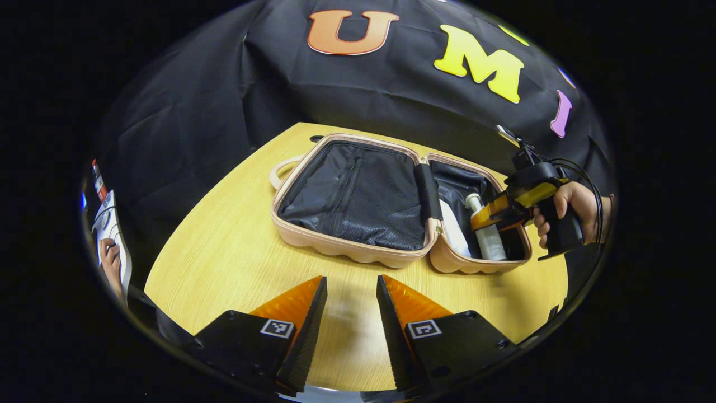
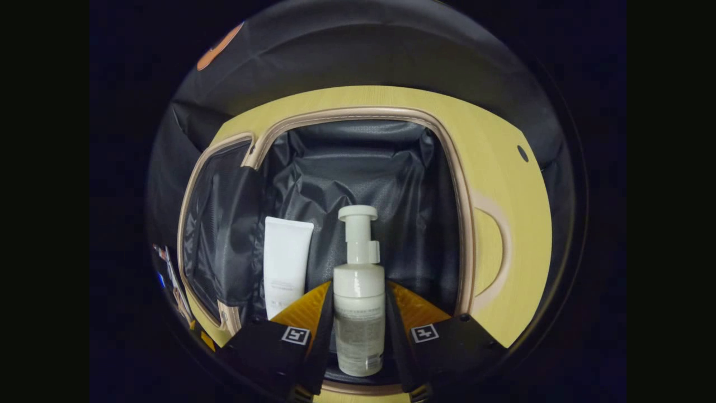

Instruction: First open the suitcase, pack the skin care products into it, and then close the suitcase.

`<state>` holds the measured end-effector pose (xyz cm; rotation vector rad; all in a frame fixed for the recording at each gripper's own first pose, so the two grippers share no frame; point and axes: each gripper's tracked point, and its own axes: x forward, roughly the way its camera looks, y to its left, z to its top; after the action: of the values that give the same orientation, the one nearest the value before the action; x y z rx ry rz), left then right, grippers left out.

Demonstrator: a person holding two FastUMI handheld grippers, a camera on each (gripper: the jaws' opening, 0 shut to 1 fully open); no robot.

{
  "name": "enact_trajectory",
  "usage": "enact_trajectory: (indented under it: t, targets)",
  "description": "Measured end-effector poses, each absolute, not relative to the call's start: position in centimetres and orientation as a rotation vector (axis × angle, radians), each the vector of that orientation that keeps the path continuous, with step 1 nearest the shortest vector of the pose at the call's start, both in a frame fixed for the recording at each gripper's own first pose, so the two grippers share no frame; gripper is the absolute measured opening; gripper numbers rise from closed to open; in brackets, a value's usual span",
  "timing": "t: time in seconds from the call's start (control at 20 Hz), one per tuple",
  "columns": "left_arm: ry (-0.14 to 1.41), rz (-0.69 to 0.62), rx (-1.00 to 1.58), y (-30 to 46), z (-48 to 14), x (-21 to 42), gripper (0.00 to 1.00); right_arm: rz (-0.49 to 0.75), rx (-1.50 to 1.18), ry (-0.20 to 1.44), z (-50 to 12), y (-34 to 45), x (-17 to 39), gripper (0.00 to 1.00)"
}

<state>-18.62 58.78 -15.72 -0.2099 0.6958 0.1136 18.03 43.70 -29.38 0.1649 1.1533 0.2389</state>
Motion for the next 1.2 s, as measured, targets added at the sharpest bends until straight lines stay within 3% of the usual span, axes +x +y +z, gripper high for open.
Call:
enact_trajectory:
  t: [0.1, 0.15, 0.2, 0.3, 0.35, 0.4, 0.5, 0.55, 0.6, 0.85, 1.0, 1.2]
  targets:
    - [0.693, 0.126, -0.222, 59.4, -15.6, -18.5, 0.59, 0.243, 0.166, 1.153, -29.3, 43.7, 18.0, 0.48]
    - [0.689, 0.130, -0.227, 59.8, -15.4, -18.3, 0.69, 0.247, 0.178, 1.155, -29.4, 43.7, 18.0, 0.49]
    - [0.680, 0.137, -0.234, 60.3, -15.1, -17.8, 0.59, 0.257, 0.190, 1.168, -29.5, 43.7, 17.8, 0.50]
    - [0.647, 0.152, -0.268, 61.5, -14.1, -16.7, 0.59, 0.257, 0.202, 1.157, -29.0, 43.1, 17.6, 0.53]
    - [0.627, 0.159, -0.282, 62.1, -13.7, -16.0, 0.60, 0.266, 0.218, 1.130, -28.2, 43.0, 17.5, 0.67]
    - [0.606, 0.166, -0.299, 62.8, -13.1, -15.4, 0.61, 0.284, 0.232, 1.103, -27.3, 42.9, 17.4, 0.75]
    - [0.562, 0.171, -0.354, 64.1, -12.0, -13.8, 0.65, 0.307, 0.236, 1.044, -25.0, 42.1, 16.7, 0.82]
    - [0.541, 0.173, -0.383, 64.9, -11.5, -13.0, 0.80, 0.323, 0.229, 1.014, -23.7, 41.6, 16.1, 0.83]
    - [0.520, 0.173, -0.408, 65.9, -11.0, -12.1, 0.73, 0.346, 0.220, 0.980, -22.2, 41.1, 15.3, 0.83]
    - [0.473, 0.234, -0.535, 71.9, -10.8, -7.8, 0.87, 0.460, 0.166, 0.842, -16.4, 37.8, 9.6, 0.80]
    - [0.447, 0.251, -0.769, 74.0, -12.3, -5.0, 0.97, 0.497, 0.169, 0.789, -14.9, 35.4, 6.5, 0.83]
    - [0.482, 0.230, -1.027, 74.1, -15.4, -2.4, 0.98, 0.515, 0.287, 0.707, -12.5, 32.1, 3.0, 0.80]
